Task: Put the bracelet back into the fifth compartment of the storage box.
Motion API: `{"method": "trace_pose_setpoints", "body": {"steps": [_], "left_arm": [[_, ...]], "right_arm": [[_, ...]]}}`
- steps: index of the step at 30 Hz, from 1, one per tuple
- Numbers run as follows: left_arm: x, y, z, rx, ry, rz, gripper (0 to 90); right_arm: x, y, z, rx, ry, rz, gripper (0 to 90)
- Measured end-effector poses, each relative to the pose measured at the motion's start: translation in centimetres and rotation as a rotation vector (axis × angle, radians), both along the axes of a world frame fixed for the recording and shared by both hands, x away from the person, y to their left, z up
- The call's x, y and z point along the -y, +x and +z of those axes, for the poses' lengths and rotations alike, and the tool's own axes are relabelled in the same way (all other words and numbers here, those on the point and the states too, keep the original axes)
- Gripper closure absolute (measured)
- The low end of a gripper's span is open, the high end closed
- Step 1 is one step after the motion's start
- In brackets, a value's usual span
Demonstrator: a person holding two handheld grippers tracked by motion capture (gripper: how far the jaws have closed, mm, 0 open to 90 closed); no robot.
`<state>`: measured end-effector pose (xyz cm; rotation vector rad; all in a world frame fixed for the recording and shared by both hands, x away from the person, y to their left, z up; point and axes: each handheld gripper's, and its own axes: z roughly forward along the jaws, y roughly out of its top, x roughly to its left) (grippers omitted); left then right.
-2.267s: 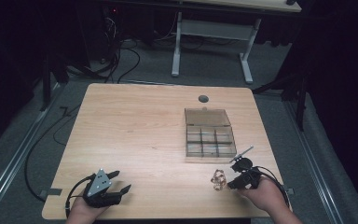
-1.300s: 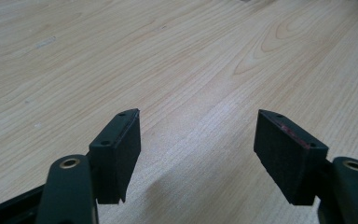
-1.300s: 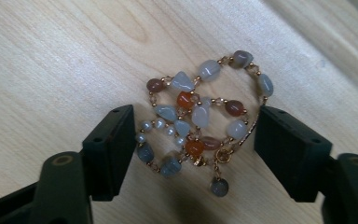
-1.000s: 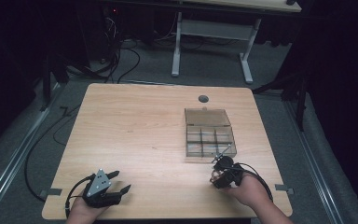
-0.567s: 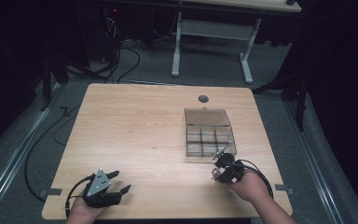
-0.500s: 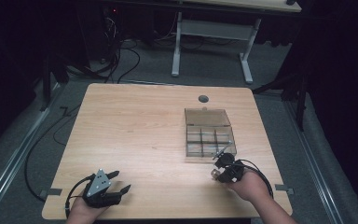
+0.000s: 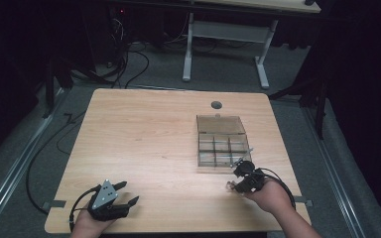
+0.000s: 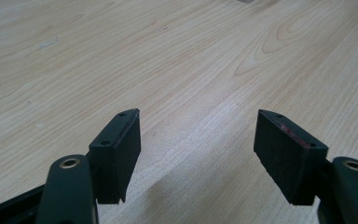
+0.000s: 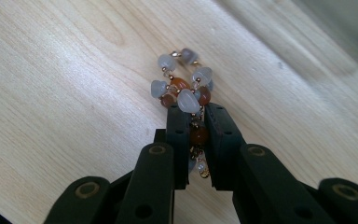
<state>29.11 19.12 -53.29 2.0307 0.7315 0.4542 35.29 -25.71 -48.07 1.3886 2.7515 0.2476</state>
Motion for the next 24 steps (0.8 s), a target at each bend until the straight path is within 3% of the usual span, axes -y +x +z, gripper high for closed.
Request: {"method": "trace_pose_setpoints", "body": {"steps": [9, 11, 12, 15, 24], "left_arm": [[0.0, 0.0, 0.0, -0.004, 0.001, -0.007, 32.2], [0.0, 0.1, 0.0, -0.004, 0.002, -0.007, 32.2], [0.0, 0.1, 0.0, -0.005, 0.003, -0.009, 32.2], [0.0, 0.0, 0.0, -0.004, 0.003, -0.010, 32.2], [0.0, 0.0, 0.0, -0.005, 0.005, -0.012, 32.1]], "right_arm": [[0.8, 0.2, 1.7, 0.015, 0.015, -0.019, 81.8], [1.0, 0.4, 2.1, 0.023, 0.016, 0.006, 81.8], [0.9, 0.2, 2.3, 0.006, 0.018, -0.037, 81.8], [1.2, 0.4, 2.6, 0.002, 0.023, -0.016, 81.8], [2.0, 0.7, 3.7, -0.006, 0.029, -0.024, 81.7]]}}
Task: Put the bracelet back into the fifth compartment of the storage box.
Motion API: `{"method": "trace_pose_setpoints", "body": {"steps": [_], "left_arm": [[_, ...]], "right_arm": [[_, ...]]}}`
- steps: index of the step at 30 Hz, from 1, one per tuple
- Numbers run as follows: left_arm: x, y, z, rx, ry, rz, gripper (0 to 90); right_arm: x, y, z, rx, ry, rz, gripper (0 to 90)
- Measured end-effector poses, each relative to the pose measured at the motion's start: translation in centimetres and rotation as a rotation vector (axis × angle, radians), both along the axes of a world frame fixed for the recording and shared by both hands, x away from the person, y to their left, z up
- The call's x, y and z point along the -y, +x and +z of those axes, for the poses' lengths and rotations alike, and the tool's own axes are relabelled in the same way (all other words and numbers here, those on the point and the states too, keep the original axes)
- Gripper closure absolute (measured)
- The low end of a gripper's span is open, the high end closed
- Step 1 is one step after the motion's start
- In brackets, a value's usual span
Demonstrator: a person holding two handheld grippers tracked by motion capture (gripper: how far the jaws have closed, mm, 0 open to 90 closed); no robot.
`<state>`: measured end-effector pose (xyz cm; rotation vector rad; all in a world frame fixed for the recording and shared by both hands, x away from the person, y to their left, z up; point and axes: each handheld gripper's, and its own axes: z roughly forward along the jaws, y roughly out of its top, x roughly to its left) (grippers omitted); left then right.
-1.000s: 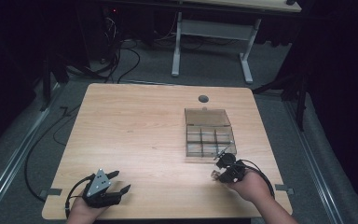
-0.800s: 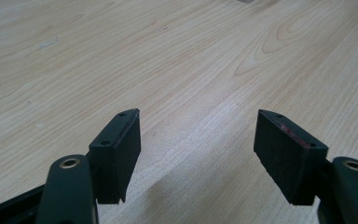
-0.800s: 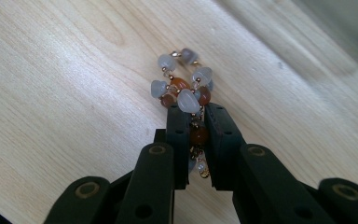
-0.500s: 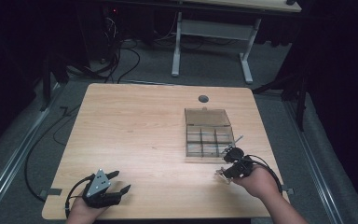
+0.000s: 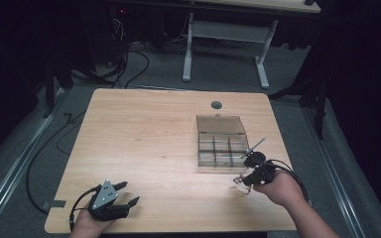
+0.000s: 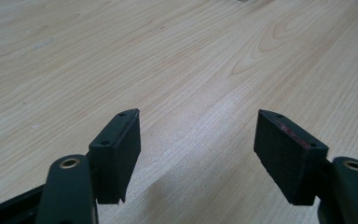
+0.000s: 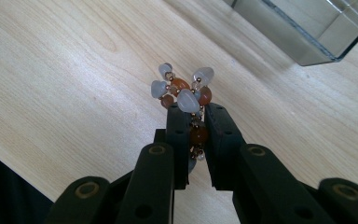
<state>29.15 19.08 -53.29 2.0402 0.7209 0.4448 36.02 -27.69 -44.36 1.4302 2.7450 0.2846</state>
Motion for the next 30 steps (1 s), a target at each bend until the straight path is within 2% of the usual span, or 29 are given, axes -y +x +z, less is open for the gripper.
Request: {"method": "trace_pose_setpoints", "body": {"steps": [1, 3, 13, 18, 19, 20, 30], "left_arm": [[0.0, 0.0, 0.0, 0.001, -0.001, 0.001, 32.1], [0.0, 0.0, 0.0, 0.001, -0.001, 0.001, 32.1], [0.0, 0.0, 0.0, 0.002, 0.001, 0.000, 32.1], [0.0, 0.0, 0.0, 0.002, 0.002, 0.000, 32.2], [0.0, 0.0, 0.0, 0.002, 0.001, -0.001, 32.1], [0.0, 0.0, 0.0, 0.003, 0.000, 0.000, 32.2], [0.0, 0.0, 0.0, 0.003, 0.000, -0.003, 32.1]], "right_arm": [[0.1, 0.1, 0.1, 0.002, 0.002, 0.006, 81.7], [0.0, 0.0, 0.2, -0.007, 0.002, -0.016, 81.7], [-0.2, 0.5, 1.2, -0.003, 0.013, -0.002, 81.7], [-0.5, 0.8, 1.9, -0.002, 0.002, 0.001, 81.7], [-0.6, 0.8, 2.1, -0.009, 0.004, -0.014, 81.7], [-0.5, 1.0, 2.3, 0.002, 0.003, 0.010, 81.7], [-0.9, 2.2, 3.9, 0.004, 0.021, -0.008, 81.6]]}}
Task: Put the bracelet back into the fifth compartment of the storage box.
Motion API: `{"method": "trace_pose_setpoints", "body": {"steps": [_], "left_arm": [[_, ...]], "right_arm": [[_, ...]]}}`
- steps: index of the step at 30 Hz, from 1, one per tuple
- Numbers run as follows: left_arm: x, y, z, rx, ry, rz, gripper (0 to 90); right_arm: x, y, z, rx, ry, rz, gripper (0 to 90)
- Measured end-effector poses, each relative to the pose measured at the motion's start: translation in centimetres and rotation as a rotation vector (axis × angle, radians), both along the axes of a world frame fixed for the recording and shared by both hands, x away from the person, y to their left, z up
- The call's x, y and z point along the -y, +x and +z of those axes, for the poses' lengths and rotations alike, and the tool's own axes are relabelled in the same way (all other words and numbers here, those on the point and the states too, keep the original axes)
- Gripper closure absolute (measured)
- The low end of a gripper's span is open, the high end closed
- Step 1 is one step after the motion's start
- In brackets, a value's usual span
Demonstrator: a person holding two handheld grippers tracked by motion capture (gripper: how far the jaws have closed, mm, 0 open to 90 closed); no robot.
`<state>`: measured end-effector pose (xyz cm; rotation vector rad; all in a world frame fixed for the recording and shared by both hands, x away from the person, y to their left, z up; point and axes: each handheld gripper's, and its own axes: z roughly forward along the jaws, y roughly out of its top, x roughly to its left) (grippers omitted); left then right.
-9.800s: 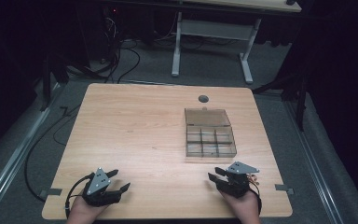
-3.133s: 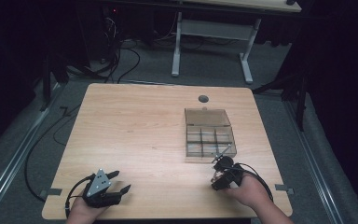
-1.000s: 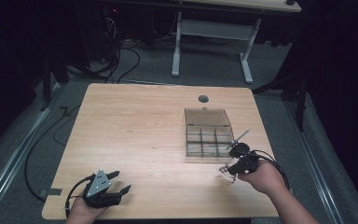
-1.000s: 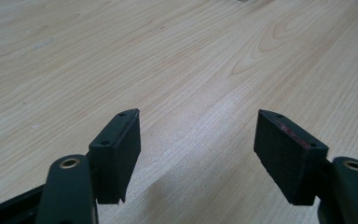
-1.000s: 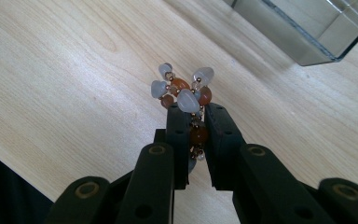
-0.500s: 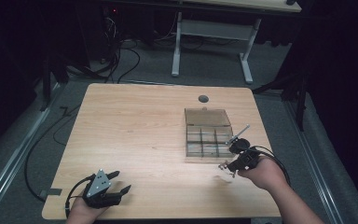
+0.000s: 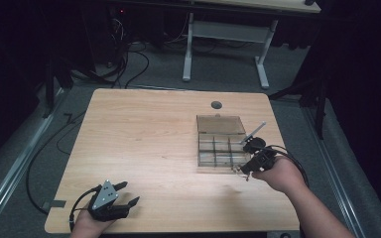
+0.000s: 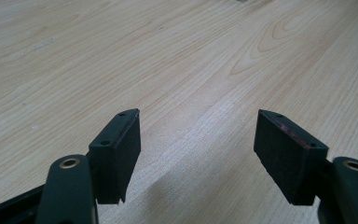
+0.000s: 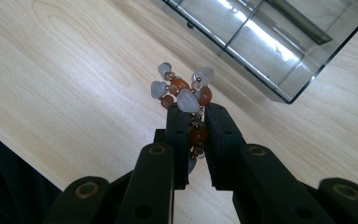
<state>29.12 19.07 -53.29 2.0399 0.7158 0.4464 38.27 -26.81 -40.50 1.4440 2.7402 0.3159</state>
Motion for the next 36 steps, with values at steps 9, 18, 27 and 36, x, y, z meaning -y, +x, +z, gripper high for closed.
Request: {"method": "trace_pose_setpoints", "body": {"steps": [9, 18, 27, 36], "left_arm": [[0.0, 0.0, 0.0, -0.002, 0.001, -0.001, 32.1], [0.0, 0.0, 0.0, -0.002, -0.002, 0.000, 32.1], [0.0, 0.0, 0.0, -0.001, -0.004, -0.004, 32.1], [-0.1, 0.0, 0.0, 0.000, -0.005, -0.004, 32.1]], "right_arm": [[-0.6, 1.3, 0.8, -0.007, -0.002, -0.004, 81.7], [-1.3, 2.7, 1.0, -0.020, -0.022, 0.001, 81.7], [-2.3, 4.2, 2.1, -0.022, -0.044, 0.004, 81.7], [-3.3, 6.1, 2.0, -0.002, -0.027, 0.014, 81.7]]}}
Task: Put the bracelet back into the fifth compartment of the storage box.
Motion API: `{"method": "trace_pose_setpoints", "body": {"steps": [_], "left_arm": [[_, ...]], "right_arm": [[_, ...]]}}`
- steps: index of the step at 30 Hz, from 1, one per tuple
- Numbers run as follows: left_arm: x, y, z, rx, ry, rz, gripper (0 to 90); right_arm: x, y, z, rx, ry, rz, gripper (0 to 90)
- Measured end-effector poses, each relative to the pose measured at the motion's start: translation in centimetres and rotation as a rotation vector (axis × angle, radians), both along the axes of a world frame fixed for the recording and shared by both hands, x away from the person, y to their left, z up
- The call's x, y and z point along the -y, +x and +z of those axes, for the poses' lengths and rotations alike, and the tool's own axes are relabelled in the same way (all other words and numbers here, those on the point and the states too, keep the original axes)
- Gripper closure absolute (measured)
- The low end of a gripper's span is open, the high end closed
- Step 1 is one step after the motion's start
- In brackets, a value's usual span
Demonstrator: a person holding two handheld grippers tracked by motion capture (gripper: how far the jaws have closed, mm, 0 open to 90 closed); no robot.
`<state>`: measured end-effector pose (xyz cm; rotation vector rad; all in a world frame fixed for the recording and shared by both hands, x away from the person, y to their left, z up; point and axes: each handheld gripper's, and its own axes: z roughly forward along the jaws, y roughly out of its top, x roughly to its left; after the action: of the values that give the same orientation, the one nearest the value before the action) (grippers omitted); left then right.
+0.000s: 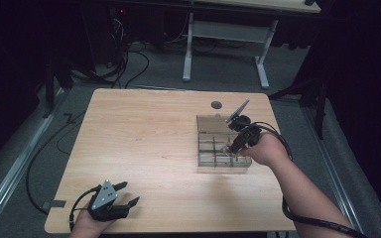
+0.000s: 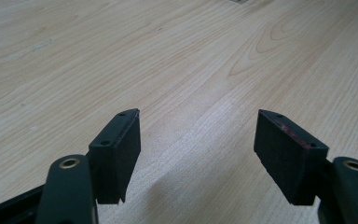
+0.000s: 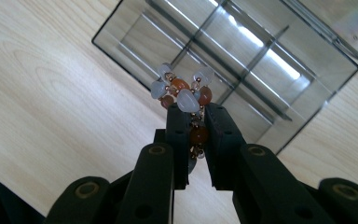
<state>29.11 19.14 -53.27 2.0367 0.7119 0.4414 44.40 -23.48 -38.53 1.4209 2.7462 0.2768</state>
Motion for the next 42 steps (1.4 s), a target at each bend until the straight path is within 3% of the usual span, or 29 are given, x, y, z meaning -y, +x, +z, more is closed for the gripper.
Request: {"method": "trace_pose_setpoints", "body": {"steps": [5, 6, 7, 17, 22, 23, 27, 28, 34, 36, 42], "left_arm": [[0.0, 0.0, 0.0, -0.001, 0.000, 0.001, 32.1], [0.0, 0.0, 0.0, 0.000, 0.000, 0.001, 32.1], [0.0, 0.0, 0.0, -0.001, 0.001, -0.001, 32.0], [0.0, 0.0, 0.0, -0.004, -0.003, 0.000, 32.0], [0.0, 0.0, 0.0, -0.005, 0.002, -0.002, 32.0], [0.0, 0.0, 0.0, -0.005, 0.002, -0.002, 32.0], [0.0, 0.0, 0.0, -0.004, 0.003, -0.002, 32.0], [0.0, 0.0, 0.0, -0.003, 0.003, -0.003, 32.0], [0.0, 0.0, 0.0, -0.004, 0.003, -0.005, 32.0], [0.0, 0.0, 0.0, -0.004, 0.002, -0.005, 32.0], [0.0, 0.0, 0.0, -0.003, 0.001, -0.004, 32.0]], "right_arm": [[-0.7, 0.9, -0.8, -0.001, 0.001, 0.016, 81.7], [-0.9, 0.9, -0.9, -0.011, 0.005, -0.007, 81.7], [-0.8, 1.2, -1.2, -0.001, 0.008, 0.014, 81.7], [-0.5, 2.2, -3.6, -0.027, 0.021, -0.023, 81.6], [0.1, 2.0, -4.3, -0.048, 0.028, -0.059, 81.7], [0.3, 2.1, -4.4, -0.040, 0.026, -0.040, 81.6], [0.5, 1.9, -4.9, -0.047, 0.023, -0.049, 81.6], [0.3, 1.8, -5.0, -0.060, 0.026, -0.078, 81.6], [0.2, 1.9, -6.1, -0.059, 0.021, -0.046, 81.5], [0.0, 1.9, -6.4, -0.073, 0.016, -0.072, 81.5], [-0.1, 2.1, -7.6, -0.073, 0.007, -0.073, 81.5]]}}
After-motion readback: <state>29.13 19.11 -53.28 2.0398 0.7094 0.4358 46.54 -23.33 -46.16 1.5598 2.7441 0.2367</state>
